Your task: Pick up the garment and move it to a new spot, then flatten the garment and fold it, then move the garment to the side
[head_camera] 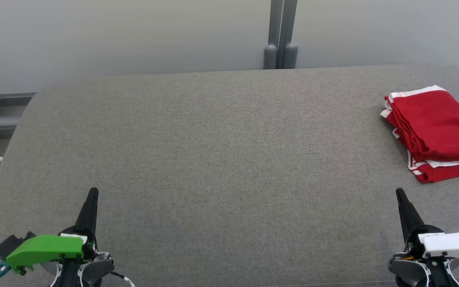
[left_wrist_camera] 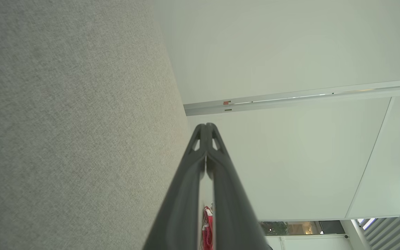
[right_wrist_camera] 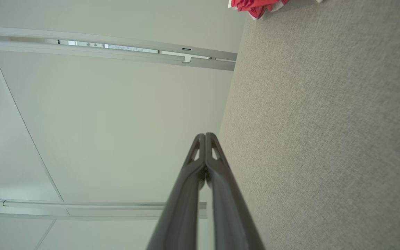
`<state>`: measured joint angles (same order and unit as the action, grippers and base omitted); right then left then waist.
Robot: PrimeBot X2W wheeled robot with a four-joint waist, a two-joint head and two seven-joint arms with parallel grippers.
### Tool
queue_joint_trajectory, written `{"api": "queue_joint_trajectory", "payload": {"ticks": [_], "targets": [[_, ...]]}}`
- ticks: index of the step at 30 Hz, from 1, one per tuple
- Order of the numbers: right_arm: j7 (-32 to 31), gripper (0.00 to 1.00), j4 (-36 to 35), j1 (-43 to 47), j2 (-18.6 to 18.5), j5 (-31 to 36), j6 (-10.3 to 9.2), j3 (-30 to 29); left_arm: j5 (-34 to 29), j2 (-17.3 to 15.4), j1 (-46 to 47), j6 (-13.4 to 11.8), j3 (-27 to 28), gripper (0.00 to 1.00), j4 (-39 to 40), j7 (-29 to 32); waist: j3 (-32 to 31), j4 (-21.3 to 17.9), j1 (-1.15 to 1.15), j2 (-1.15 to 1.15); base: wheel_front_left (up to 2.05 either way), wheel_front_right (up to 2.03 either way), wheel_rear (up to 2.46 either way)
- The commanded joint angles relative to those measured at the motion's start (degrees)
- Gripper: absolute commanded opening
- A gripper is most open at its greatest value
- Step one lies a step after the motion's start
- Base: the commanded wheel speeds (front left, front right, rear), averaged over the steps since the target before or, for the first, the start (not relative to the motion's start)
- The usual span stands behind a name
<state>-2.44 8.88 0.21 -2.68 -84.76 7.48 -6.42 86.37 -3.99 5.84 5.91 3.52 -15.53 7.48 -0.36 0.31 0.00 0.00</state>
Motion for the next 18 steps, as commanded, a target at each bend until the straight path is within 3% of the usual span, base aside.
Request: {"api": "queue_joint_trajectory", "payload": {"ticks": [1, 18], "targets": [[-0.30, 0.00, -0.60, 0.00, -0.29, -1.22, 0.02, -0.18, 1.10, 0.25, 1.14, 0.36, 0.42, 0.00, 0.27, 0.23, 0.03, -0.02, 0.00, 0.00, 0.00, 0.00, 0.00], [-0.98, 0.00, -1.51, 0.10, -0.32, -8.32, 0.02, -0.60, 6.13, 1.19, 2.14, 1.79, 2.15, 0.00, 0.29, 2.09, 0.45, -0.30, 0.00, 0.00, 0.00, 0.00, 0.00]]}}
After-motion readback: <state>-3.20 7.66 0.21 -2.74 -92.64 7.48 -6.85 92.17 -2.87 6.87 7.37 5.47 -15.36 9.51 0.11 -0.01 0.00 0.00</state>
